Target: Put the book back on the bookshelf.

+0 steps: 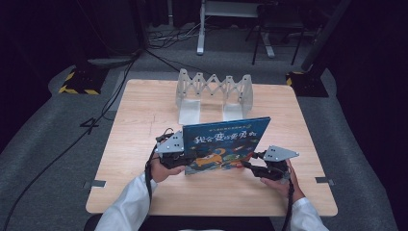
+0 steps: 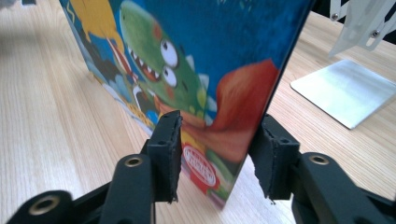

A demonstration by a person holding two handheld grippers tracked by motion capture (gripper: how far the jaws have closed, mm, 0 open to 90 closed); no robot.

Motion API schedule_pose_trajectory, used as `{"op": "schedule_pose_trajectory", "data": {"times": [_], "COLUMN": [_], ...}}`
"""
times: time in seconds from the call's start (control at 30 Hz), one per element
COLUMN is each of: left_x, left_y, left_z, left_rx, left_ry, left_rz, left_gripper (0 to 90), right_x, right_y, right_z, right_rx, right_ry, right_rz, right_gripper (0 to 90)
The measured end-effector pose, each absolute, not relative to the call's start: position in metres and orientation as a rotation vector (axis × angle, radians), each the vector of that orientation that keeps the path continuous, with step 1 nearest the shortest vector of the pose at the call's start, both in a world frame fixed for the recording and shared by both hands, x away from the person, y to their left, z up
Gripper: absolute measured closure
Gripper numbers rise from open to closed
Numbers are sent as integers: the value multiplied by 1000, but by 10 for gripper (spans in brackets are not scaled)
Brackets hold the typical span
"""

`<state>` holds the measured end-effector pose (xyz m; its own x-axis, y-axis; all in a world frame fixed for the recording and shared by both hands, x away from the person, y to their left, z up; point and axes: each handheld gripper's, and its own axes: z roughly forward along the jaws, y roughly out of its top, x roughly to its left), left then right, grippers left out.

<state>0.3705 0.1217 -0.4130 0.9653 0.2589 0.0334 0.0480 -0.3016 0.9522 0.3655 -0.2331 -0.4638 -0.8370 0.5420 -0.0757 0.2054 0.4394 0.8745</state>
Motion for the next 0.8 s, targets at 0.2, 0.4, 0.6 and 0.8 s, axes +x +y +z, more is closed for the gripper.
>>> {"op": "schedule_pose_trajectory", "data": {"times": [0.2, 0.4, 0.6, 0.8], "left_x": [374, 369, 366, 363], "left_y": [123, 123, 121, 118], "left_z": [-412, -413, -415, -417], "left_rx": [1873, 1879, 1856, 1841], "left_ry": [285, 268, 270, 261], "left_rz": [206, 222, 256, 294], "left_gripper": [803, 817, 815, 820], "right_x": [356, 351, 349, 353], "right_y": [-252, -274, -295, -307], "right_z": [-468, -474, -475, -479], "right_rx": [678, 760, 837, 901], "right_ry": [2337, 2305, 2242, 2216], "right_rz": [1294, 1263, 1239, 1205], "right_gripper": [519, 505, 498, 493]}}
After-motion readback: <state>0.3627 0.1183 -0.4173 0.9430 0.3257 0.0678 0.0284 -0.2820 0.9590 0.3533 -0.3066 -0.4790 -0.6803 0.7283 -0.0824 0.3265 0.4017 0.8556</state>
